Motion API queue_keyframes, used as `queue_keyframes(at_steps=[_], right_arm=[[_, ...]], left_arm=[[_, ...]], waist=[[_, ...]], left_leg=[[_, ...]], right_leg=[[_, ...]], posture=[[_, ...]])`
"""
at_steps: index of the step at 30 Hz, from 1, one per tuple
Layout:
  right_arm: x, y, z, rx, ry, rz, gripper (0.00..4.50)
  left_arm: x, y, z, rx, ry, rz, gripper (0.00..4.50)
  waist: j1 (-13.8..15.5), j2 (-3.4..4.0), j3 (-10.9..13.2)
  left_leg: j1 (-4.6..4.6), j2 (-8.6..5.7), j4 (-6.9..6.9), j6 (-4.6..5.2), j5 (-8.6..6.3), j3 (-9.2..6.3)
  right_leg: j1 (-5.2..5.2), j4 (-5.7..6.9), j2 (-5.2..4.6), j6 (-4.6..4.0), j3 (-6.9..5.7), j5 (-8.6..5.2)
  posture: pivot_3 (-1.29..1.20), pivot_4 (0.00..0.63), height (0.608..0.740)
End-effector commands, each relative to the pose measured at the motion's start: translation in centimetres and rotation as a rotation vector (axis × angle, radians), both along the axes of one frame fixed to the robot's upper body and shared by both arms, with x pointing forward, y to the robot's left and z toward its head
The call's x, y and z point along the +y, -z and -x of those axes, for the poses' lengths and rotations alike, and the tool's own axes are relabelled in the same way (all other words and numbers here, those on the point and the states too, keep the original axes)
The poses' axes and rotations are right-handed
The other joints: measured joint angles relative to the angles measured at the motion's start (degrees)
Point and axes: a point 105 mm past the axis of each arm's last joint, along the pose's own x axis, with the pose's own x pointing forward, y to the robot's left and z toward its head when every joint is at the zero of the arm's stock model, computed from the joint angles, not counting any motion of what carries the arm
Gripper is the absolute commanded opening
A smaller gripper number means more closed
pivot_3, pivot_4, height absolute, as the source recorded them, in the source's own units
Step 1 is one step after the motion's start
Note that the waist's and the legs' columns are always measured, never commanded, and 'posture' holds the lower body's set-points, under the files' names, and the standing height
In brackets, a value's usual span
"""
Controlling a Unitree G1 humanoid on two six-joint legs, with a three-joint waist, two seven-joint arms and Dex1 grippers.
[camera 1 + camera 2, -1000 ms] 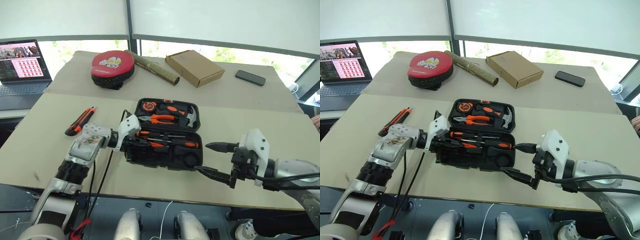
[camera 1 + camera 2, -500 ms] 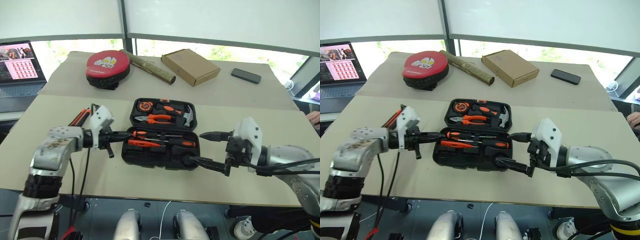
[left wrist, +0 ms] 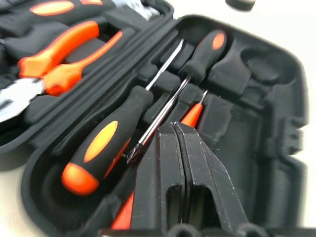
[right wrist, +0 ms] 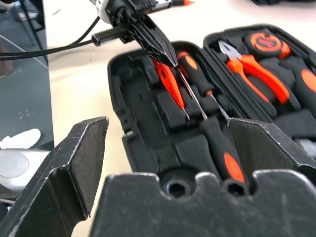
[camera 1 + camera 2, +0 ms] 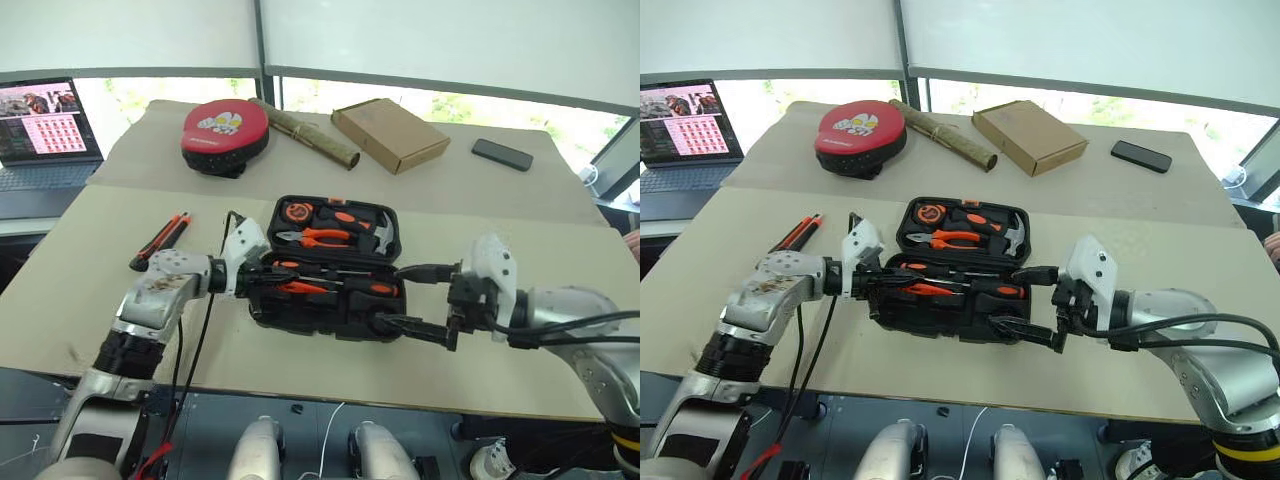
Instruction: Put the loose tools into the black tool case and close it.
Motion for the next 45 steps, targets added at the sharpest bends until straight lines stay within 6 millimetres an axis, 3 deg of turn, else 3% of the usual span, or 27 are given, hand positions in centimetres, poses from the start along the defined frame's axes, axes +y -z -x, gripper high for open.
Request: queue_keyframes(at_steps=[1,9,14,18,36,45], right_arm=[[-0.1,-1.3,0.6,-0.053,0.016,-0.009,4.50],[0.0,-1.2,0.7,-0.040,0.037,-0.020,4.50],[0.1,-1.1,0.8,-0.030,0.032,-0.020,4.50],[0.1,-1.2,0.6,-0.030,0.035,-0.023,4.50],[0.0,-1.7,0.7,-0.027,0.048,-0.043,4.50],[0.0,-1.7,0.9,-0.023,0.054,-0.045,4.50]], left_arm=[[-0.6,-0.9,-0.3,-0.052,0.050,-0.005,0.07],[-0.6,0.0,0.0,-0.064,0.066,-0.010,0.07],[-0.7,-2.0,0.9,-0.089,0.098,0.068,0.07],[-0.2,-1.6,1.8,-0.097,0.124,0.028,0.07],[0.0,0.6,-0.1,-0.130,0.101,-0.041,0.07],[-0.6,-1.0,1.7,-0.150,0.174,0.006,0.07]], waist=[[-0.09,0.00,0.00],[-0.05,0.00,0.00],[-0.10,0.00,0.00],[-0.15,0.00,0.00],[0.08,0.00,0.00],[0.02,0.00,0.00]], left_leg=[[0.00,0.00,0.00,0.00,0.00,0.00],[0.00,0.00,0.00,0.00,0.00,0.00],[0.00,0.01,0.00,0.00,0.00,0.00],[0.00,0.02,0.00,0.00,0.00,0.00],[0.00,0.01,0.00,0.00,0.00,0.01],[0.00,0.02,0.00,0.00,0.00,0.00]], right_leg=[[0.00,0.00,0.00,0.00,0.00,0.00],[0.02,-0.01,-0.01,0.00,0.01,0.00],[0.01,-0.01,-0.01,0.00,0.01,0.00],[0.01,-0.01,-0.01,0.00,0.01,0.00],[0.02,-0.03,-0.02,0.00,0.00,0.00],[0.02,-0.03,-0.02,0.01,0.01,0.00]], posture=[[0.00,0.150,0.740],[0.00,0.150,0.740],[0.00,0.150,0.740],[0.00,0.150,0.740],[0.00,0.150,0.740],[0.00,0.150,0.740]])
